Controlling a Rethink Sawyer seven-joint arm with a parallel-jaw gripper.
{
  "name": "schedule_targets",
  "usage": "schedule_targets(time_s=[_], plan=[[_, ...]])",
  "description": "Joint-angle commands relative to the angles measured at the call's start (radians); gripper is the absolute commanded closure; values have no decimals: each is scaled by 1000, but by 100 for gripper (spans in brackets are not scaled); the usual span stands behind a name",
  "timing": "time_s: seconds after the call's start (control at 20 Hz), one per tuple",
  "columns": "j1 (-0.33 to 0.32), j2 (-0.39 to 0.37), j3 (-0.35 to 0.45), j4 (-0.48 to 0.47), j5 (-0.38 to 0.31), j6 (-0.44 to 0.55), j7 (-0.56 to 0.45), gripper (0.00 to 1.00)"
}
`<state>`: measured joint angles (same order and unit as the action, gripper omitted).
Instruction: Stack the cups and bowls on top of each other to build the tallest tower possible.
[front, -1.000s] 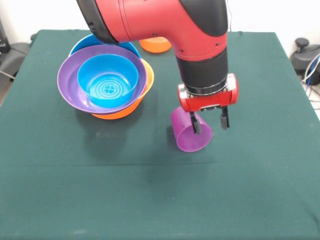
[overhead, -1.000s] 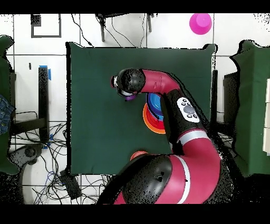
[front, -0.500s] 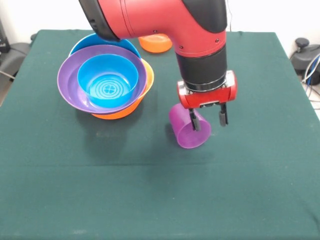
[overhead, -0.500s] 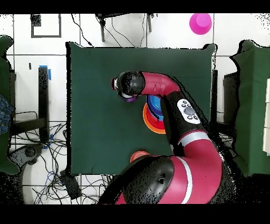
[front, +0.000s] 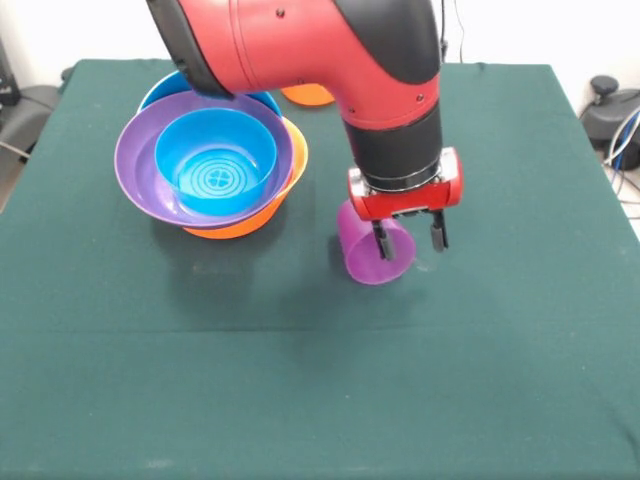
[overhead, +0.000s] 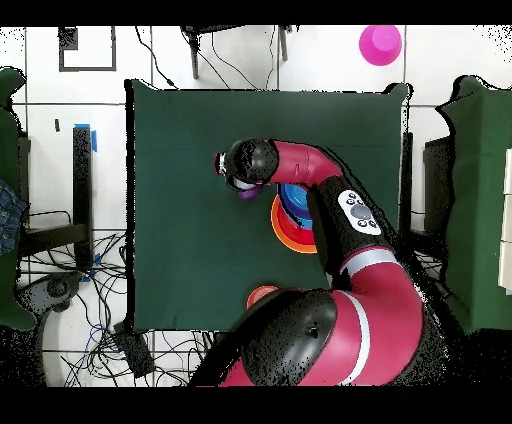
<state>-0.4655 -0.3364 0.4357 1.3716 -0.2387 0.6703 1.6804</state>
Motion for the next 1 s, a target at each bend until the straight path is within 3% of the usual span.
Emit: schedule_targets(time_s=[0.05,0.3,0.5,0.7,1.0], plan=[[-3,88,-46,39,48,268,49,0],[39,76,-116,14,57,474,94,0],[18,49,-71,16,49,562,-1,0],[18,14,-48,1,56,692,-11,0],[22,24,-28,-59,57,731,1,0]])
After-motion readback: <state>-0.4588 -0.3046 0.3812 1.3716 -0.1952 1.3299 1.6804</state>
